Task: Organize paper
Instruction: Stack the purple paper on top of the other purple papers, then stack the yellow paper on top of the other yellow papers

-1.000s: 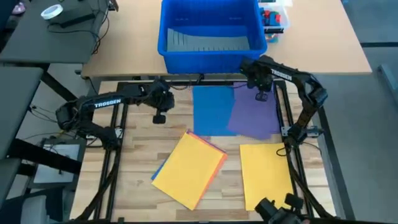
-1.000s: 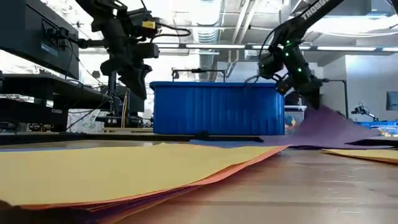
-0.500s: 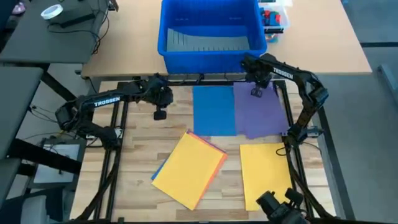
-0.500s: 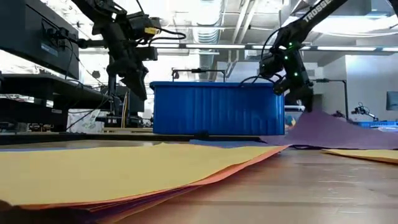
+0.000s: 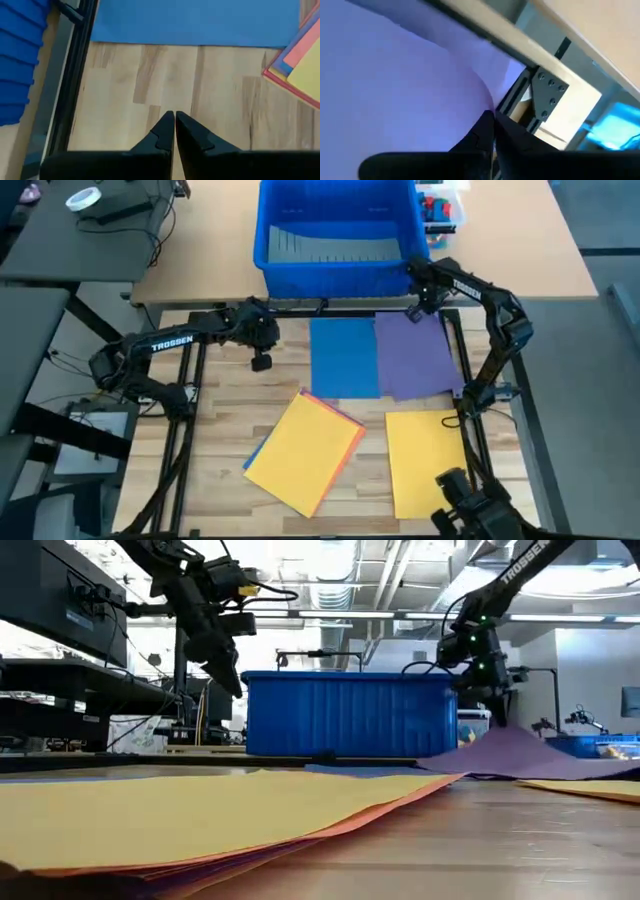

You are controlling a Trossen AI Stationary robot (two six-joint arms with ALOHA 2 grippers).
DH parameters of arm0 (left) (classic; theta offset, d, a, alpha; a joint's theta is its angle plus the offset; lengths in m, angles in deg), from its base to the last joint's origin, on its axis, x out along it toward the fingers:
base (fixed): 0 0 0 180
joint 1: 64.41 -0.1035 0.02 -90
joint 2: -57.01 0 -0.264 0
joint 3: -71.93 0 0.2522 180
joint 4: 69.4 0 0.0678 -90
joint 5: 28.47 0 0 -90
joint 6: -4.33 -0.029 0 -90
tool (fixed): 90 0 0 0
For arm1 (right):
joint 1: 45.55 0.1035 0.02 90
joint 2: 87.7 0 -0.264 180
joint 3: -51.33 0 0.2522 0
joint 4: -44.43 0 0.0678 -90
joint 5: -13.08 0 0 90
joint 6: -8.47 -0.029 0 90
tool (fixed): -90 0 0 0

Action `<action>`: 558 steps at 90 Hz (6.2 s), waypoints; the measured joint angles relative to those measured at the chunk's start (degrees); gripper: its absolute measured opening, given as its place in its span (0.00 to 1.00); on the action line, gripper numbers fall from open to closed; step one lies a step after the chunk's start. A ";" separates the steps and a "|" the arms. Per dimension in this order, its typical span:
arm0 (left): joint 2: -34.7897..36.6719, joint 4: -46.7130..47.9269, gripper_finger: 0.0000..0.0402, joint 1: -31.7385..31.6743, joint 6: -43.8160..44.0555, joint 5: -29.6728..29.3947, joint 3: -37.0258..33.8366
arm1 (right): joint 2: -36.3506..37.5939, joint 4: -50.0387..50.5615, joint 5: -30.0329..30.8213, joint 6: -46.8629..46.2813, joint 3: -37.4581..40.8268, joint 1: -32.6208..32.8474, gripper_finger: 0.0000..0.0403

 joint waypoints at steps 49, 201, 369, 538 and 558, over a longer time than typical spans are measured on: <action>0.00 -0.07 0.00 0.00 3.35 0.01 0.00 | 0.00 -3.03 -1.85 -5.96 0.00 -1.81 0.00; 0.00 0.30 0.00 0.00 -2.14 0.00 -0.02 | 0.90 -1.67 10.60 21.23 6.74 5.13 0.00; 0.00 2.29 0.00 0.15 -7.54 0.00 -0.02 | 6.27 1.57 26.40 26.44 8.56 11.77 0.47; -23.91 -22.98 0.00 49.86 63.51 -4.29 -4.33 | -3.05 -44.13 -31.98 -44.08 17.81 62.46 0.46; -23.91 -23.77 0.00 49.79 62.95 -5.53 -4.35 | -5.48 -44.92 -31.87 -44.04 17.79 62.45 0.46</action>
